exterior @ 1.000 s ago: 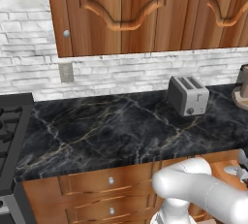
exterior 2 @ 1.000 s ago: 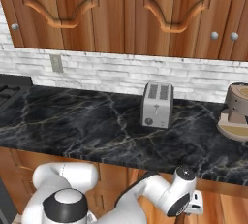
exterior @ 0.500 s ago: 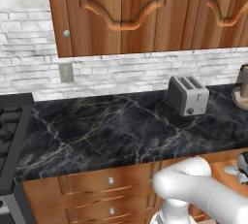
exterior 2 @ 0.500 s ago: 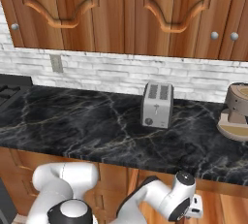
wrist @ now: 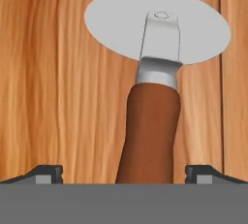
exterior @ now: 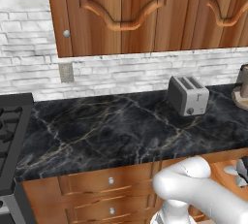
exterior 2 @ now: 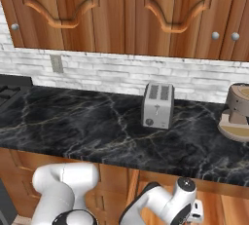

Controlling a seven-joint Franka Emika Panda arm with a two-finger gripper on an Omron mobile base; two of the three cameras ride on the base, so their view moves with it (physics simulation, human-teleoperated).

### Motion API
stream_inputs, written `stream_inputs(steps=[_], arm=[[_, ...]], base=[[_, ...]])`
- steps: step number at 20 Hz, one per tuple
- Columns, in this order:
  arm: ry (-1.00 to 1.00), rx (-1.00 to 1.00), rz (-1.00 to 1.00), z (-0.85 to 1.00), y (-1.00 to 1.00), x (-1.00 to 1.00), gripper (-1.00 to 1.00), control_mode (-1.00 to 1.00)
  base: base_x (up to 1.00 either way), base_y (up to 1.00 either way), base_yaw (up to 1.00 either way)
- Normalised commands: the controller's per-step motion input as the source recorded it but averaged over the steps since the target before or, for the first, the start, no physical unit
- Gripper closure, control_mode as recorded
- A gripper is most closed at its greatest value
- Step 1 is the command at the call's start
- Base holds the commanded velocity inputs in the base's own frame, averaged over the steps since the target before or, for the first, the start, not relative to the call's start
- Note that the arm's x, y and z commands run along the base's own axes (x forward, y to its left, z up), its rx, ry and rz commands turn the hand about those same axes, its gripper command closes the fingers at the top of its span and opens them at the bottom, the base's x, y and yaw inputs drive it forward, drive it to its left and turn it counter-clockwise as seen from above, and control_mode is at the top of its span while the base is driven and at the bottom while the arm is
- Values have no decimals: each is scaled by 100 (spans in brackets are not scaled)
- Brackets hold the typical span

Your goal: Take the pizza cutter from the drawer on the right and place it on the dining counter for cutting.

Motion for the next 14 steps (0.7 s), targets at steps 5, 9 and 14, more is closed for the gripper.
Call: stream_inputs(steps=[5, 9, 14], arm=[[0, 0, 0, -22, -1, 0, -100, -100], [0, 0, 0, -19, 0, 0, -100, -100], [0, 0, 0, -5, 0, 0, -100, -100]], base=[[0, 0, 0], [0, 0, 0], [0, 0, 0]])
